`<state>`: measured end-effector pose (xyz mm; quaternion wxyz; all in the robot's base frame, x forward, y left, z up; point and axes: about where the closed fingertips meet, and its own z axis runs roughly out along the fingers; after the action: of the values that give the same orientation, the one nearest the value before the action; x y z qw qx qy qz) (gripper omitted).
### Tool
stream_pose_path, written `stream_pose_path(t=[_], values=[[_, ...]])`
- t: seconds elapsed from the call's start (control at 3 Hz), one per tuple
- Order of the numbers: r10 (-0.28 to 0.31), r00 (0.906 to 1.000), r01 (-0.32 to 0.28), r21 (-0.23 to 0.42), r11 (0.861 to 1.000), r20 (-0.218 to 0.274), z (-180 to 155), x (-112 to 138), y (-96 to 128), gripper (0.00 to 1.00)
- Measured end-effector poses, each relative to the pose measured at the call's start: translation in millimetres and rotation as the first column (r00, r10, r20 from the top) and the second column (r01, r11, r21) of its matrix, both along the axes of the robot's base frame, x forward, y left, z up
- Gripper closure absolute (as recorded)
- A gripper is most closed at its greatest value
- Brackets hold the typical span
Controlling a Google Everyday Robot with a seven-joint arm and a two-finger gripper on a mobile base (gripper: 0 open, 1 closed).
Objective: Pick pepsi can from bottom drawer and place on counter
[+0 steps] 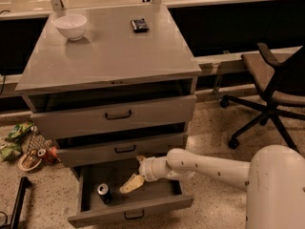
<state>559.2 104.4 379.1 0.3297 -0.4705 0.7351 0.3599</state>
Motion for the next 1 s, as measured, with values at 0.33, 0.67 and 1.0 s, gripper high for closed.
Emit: stream_pose_path(t=[0.33,0.67,1.0], values=[[-0.017,0.9998,0.018,0.028,0.999,-0.013,-9,-1,2,0.00],[0.013,0.9993,-0.011,0.072,0.997,-0.036,-35,-4,20,0.00],[0.018,0.9988,-0.012,0.132,0.991,-0.046,-79,1,47,0.00]])
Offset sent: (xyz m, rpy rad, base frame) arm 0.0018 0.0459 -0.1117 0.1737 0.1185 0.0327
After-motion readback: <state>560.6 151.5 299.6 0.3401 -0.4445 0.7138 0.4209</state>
